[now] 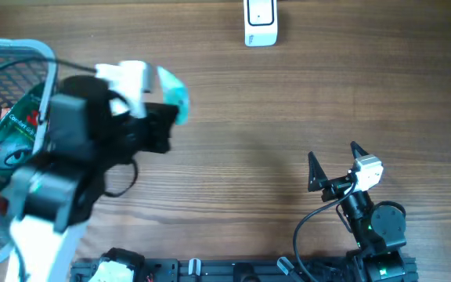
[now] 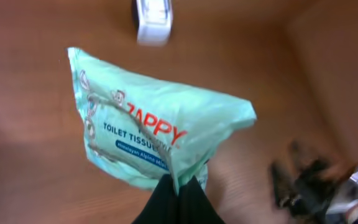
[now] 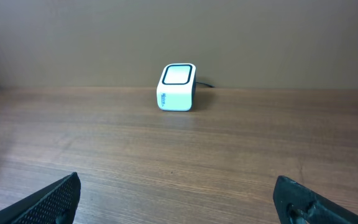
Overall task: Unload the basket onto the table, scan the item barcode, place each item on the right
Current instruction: 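Grasp the ZAPPY wipes pack with left gripper, place it on table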
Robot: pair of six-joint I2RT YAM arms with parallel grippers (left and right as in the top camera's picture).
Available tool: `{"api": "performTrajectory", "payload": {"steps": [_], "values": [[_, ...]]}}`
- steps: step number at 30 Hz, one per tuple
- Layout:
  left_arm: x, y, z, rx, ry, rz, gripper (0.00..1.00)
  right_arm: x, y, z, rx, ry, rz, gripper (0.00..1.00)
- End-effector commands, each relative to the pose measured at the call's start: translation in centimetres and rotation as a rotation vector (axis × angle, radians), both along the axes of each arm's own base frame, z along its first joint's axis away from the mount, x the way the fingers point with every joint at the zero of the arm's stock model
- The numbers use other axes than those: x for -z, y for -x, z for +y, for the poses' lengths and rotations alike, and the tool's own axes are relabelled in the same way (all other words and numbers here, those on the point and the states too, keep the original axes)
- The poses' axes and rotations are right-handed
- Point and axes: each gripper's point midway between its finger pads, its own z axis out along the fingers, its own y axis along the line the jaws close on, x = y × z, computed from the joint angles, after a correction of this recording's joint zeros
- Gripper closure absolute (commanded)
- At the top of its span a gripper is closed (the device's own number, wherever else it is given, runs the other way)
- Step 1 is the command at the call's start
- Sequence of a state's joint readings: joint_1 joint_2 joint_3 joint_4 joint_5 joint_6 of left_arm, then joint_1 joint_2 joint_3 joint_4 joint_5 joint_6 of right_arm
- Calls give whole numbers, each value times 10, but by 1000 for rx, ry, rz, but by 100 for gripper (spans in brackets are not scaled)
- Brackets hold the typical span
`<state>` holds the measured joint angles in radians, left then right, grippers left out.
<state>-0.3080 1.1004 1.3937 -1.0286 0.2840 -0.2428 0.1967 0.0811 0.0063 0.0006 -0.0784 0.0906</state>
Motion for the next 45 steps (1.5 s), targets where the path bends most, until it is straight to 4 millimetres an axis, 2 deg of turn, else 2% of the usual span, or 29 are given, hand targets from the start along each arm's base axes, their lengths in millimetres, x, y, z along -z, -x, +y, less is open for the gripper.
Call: {"api": "performTrajectory", "payload": {"steps": [1, 3, 4, 6, 10, 13, 16, 18, 19, 20, 23, 24, 25, 26, 28, 31, 35, 37, 39, 40, 42, 43, 45], "values": [[57, -8, -13, 69, -252, 118, 96, 0, 0, 2, -9, -16, 3, 0], [95, -9, -26, 129, -383, 200, 96, 0, 0, 2, -9, -17, 3, 0], [119, -6, -43, 215, -446, 240, 96, 0, 0, 2, -9, -16, 3, 0], [148, -3, -59, 296, -541, 278, 96, 0, 0, 2, -9, -17, 3, 0], [205, -12, -61, 314, -830, 307, 96, 0, 0, 2, -9, -17, 3, 0], [242, -4, -59, 352, -981, 344, 96, 0, 0, 2, -9, -17, 3, 0], [261, 4, -58, 381, -1037, 362, 96, 0, 0, 2, -9, -17, 3, 0], [267, 9, -48, 381, -1086, 370, 96, 0, 0, 2, -9, -17, 3, 0], [267, 10, -42, 374, -1112, 376, 92, 0, 0, 2, -9, -17, 3, 0], [263, 8, -36, 336, -1144, 369, 79, 0, 0, 2, -9, -17, 3, 0], [249, 0, -12, 221, -1265, 335, 63, 0, 0, 2, -9, -17, 3, 0], [248, 4, -10, 231, -1279, 347, 52, 0, 0, 2, -9, -17, 3, 0], [248, 6, -8, 234, -1286, 354, 34, 0, 0, 2, -9, -17, 3, 0], [246, 7, -6, 209, -1296, 354, 26, 0, 0, 2, -9, -16, 3, 0], [234, 0, 1, 74, -1306, 302, 16, 0, 0, 2, -9, -17, 3, 0], [215, -6, -2, -82, -1200, 245, 1, 0, 0, 2, -9, -17, 3, 0], [155, -22, -17, -215, -958, 92, 0, 0, 0, 2, -9, -17, 3, 0], [106, -35, -22, -297, -758, -31, 0, 0, 0, 2, -9, -17, 3, 0], [60, -45, -14, -391, -575, -138, 0, 0, 0, 2, -9, -17, 3, 0], [27, -50, 1, -469, -457, -208, 0, 0, 0, 2, -9, -16, 3, 0], [-13, -51, 33, -585, -333, -287, 0, 0, 0, 2, -9, -17, 3, 0], [-29, -48, 57, -654, -294, -315, 0, 0, 0, 2, -9, -17, 3, 0], [-50, -39, 108, -801, -261, -345, 0, 0, 0, 2, -9, -17, 3, 0]]}}
